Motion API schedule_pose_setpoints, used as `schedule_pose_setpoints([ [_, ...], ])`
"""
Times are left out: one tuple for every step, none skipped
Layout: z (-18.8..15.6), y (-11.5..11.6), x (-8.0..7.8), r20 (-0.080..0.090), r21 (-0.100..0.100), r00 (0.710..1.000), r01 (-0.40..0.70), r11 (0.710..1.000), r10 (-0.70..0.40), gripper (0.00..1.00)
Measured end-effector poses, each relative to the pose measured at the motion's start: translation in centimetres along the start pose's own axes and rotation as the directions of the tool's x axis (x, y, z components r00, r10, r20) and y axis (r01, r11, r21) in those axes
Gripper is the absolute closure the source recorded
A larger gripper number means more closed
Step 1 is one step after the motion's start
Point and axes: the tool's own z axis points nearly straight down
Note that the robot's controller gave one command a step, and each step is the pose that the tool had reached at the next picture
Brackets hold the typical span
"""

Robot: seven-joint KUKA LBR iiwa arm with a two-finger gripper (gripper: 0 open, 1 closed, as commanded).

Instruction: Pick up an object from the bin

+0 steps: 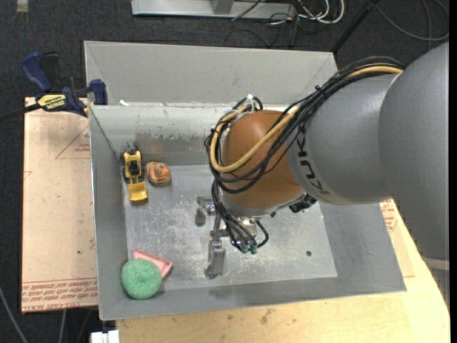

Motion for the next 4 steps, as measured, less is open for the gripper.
schedule_pose_setpoints([
  [-0.5, -0.1, -0.2, 0.008, -0.001, 1.000, -0.004, 1.000, 0.004, 0.00],
  [6.1, 6.8, 1.4, 0.011, -0.003, 0.998, -0.060, 0.998, 0.060, 0.00],
  [2.0, 7.3, 1.4, 0.006, -0.001, 0.999, -0.042, 0.999, 0.042, 0.00],
  [2.8, 10.5, 2.0, 0.010, -0.002, 0.999, 0.034, 0.999, -0.034, 0.00],
])
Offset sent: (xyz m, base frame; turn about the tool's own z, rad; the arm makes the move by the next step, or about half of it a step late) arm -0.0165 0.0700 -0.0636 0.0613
